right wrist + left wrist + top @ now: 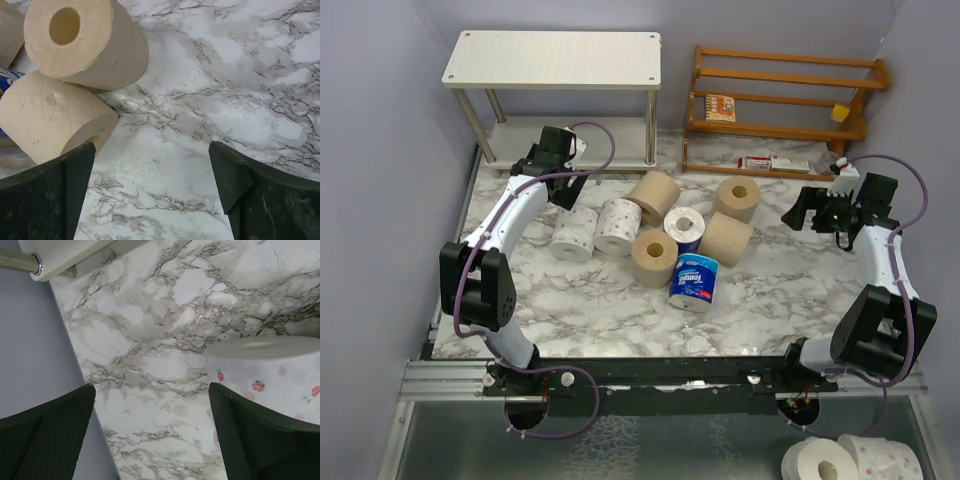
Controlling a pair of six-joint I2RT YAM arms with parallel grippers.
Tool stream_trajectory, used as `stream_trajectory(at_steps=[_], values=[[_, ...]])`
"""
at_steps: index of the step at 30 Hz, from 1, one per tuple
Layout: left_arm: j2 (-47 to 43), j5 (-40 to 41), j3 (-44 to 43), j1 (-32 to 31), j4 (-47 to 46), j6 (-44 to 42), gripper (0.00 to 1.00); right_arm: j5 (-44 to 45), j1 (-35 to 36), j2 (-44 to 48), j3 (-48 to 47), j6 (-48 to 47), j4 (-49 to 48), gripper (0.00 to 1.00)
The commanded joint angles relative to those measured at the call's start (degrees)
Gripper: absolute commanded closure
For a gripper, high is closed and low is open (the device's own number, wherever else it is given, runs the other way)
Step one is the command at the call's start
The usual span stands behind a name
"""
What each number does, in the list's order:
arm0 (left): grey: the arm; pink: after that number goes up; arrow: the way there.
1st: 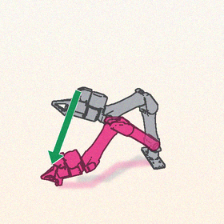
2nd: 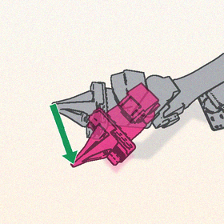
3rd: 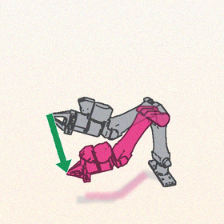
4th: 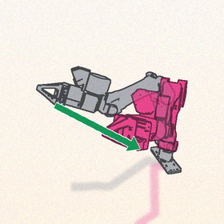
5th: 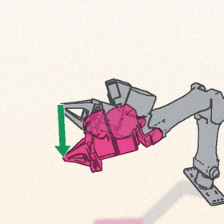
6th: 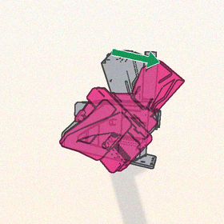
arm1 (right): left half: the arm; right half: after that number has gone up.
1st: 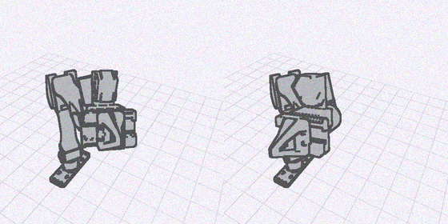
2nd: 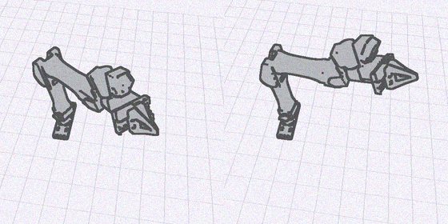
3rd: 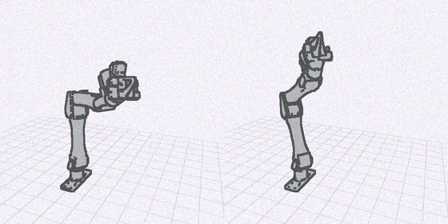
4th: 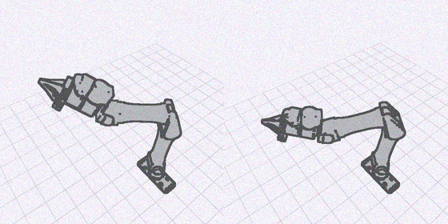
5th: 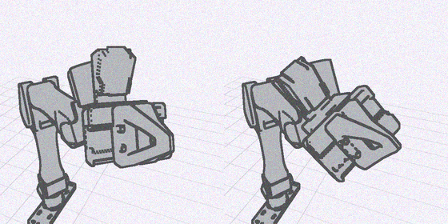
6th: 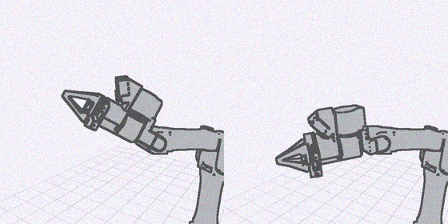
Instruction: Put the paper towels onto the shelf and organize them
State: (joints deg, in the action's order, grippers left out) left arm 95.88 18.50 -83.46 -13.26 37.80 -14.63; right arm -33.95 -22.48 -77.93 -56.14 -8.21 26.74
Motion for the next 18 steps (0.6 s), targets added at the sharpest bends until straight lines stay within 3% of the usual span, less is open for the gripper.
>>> stream_trajectory(at_steps=[1,12,18], values=[[-1.1,2.7,-1.2,-0.1,-0.9,-0.5,0.01,-1.7,0.2,1.6,-1.0,0.5,0.2,0.01],[3.1,-1.1,-4.1,-0.2,2.6,-0.1,0.01,-2.8,0.2,3.0,-0.1,-0.6,-0.6,0.0],[-2.1,-1.5,-1.7,0.0,2.0,-0.5,0.01,-4.0,0.2,3.5,0.4,-0.6,-0.5,0.01]])
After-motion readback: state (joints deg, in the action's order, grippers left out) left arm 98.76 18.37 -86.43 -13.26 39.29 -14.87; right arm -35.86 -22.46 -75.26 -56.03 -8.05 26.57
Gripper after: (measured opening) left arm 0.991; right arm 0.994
